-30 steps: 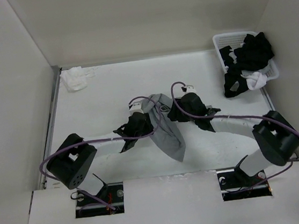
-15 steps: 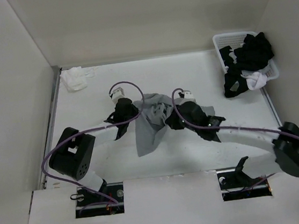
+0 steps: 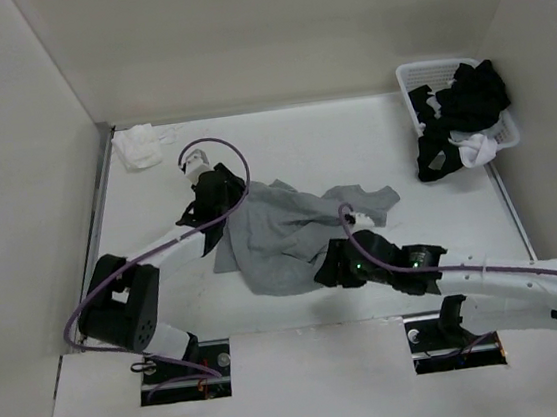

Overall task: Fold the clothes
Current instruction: Flatten the tank top out

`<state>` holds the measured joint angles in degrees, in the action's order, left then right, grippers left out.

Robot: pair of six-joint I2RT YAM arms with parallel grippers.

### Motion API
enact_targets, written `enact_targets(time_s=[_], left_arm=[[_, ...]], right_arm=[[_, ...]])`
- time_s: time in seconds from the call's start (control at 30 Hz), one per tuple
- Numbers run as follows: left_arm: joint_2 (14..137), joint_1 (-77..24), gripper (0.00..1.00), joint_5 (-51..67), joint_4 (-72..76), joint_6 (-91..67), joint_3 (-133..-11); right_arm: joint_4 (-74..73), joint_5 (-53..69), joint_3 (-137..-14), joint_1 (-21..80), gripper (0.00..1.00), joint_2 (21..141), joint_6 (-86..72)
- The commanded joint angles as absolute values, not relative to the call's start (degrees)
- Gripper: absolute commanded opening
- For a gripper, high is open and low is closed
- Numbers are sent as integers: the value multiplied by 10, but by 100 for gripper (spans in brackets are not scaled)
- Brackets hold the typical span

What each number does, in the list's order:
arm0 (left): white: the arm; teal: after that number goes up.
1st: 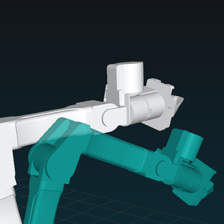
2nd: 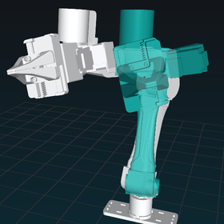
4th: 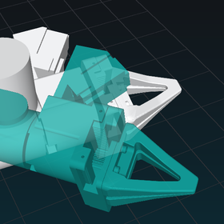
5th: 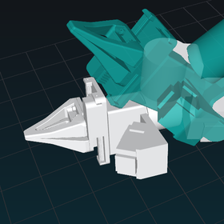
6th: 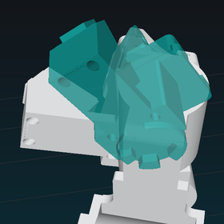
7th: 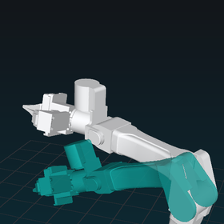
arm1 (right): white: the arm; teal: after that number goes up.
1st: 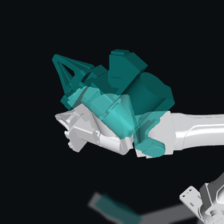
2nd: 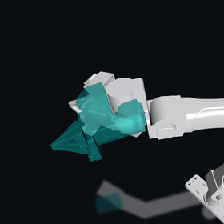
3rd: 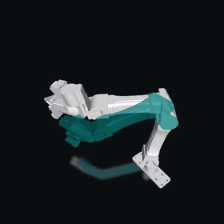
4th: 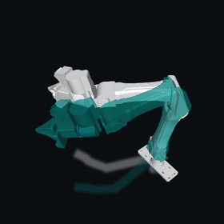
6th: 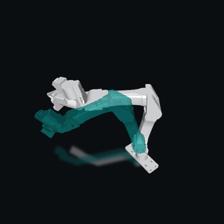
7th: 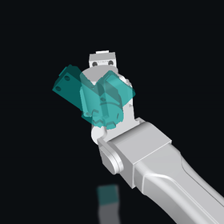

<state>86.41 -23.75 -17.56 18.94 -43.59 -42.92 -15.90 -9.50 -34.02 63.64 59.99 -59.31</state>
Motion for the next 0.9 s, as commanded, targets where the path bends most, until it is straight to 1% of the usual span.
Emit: enact_targets(time_s=[0.0,0.03,0.07,0.1,0.13,0.17,0.2,0.27,0.3,0.33,0.43,0.53,0.63,0.67,0.7,0.77,0.8,0.87], left_arm=[[766,-247,45,-215,175,-412,-378],[752,-250,45,-218,165,-409,-365],[736,-253,45,-220,152,-403,-347],[724,-254,44,-220,137,-401,-336],[709,-255,44,-221,116,-398,-322],[698,-255,44,-221,99,-398,-311],[684,-254,44,-221,80,-401,-299],[652,-249,43,-217,49,-407,-272],[645,-249,42,-215,42,-410,-266],[634,-250,42,-214,31,-415,-260],[607,-261,39,-211,-12,-431,-249],[592,-266,32,-210,-65,-438,-251],[582,-268,27,-218,-122,-449,-256],[577,-268,26,-220,-141,-452,-257],[574,-270,25,-221,-157,-456,-257],[572,-274,25,-221,-180,-461,-257],[577,-276,25,-221,-192,-464,-257],[584,-277,27,-227,-211,-481,-255]], right_arm=[[-154,-173,-323,567,51,606,-561],[-123,-173,-323,535,40,633,-535],[-105,-167,-330,517,32,655,-516],[-81,-166,-344,498,28,690,-490],[-68,-170,-358,486,29,720,-473],[-55,-177,-373,475,31,749,-460],[-35,-191,-391,460,37,791,-453],[-13,-190,-420,428,38,852,-451],[-9,-187,-430,420,35,873,-451],[-9,-181,-451,405,26,905,-452],[1,-138,-530,365,6,1005,-452],[4,-104,-612,324,1,1064,-455],[-2,-102,-692,279,1,1089,-464],[-3,-101,-706,267,3,1085,-468],[-2,-103,-709,260,8,1079,-470],[3,-94,-698,251,25,1056,-467],[9,-93,-687,251,32,1044,-463],[32,-88,-650,251,42,1016,-458]])
